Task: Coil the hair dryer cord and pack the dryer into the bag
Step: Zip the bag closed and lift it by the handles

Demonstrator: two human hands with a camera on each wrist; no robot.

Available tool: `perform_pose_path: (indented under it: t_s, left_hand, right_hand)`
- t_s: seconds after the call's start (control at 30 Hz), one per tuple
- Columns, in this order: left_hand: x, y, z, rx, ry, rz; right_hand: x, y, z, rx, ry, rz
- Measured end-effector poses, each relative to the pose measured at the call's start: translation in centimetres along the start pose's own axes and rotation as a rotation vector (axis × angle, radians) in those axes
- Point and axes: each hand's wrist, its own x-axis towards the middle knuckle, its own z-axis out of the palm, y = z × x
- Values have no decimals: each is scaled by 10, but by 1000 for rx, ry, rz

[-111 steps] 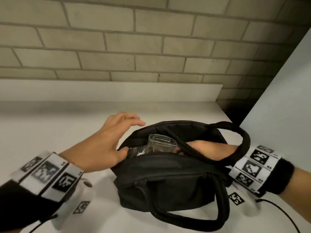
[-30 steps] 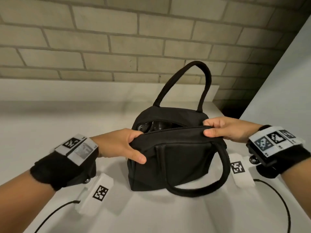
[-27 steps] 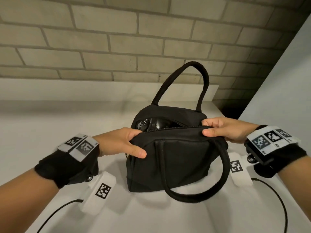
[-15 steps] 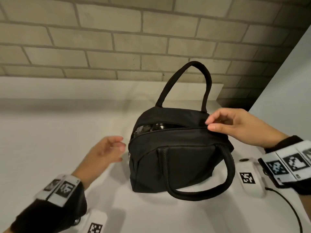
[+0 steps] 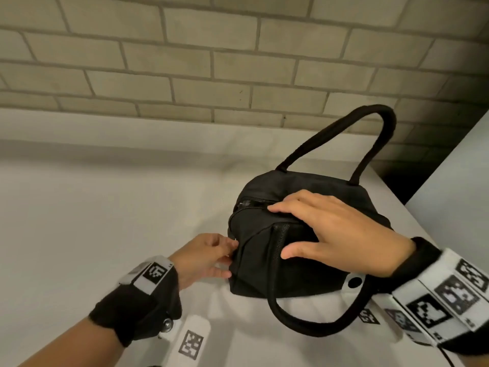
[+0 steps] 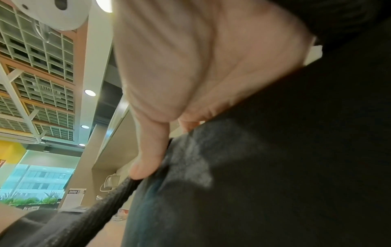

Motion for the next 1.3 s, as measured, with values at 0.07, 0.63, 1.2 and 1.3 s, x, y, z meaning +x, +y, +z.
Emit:
perform_pose_path:
  t_s: [0.07, 0.63, 1.2, 1.3]
  left_hand:
    - [3, 2, -2, -30, -44, -65]
    - [-31, 79, -26, 416, 68, 67]
    - [-40, 111, 5, 708, 201, 238]
    - [-35, 104, -4, 619, 160, 276]
  right_hand:
    - [1, 0, -1, 14, -18, 15]
    - [20, -4, -3, -8, -78, 50]
    - [67, -40, 2, 237, 214, 128]
    - [69, -40, 4, 269, 190, 133]
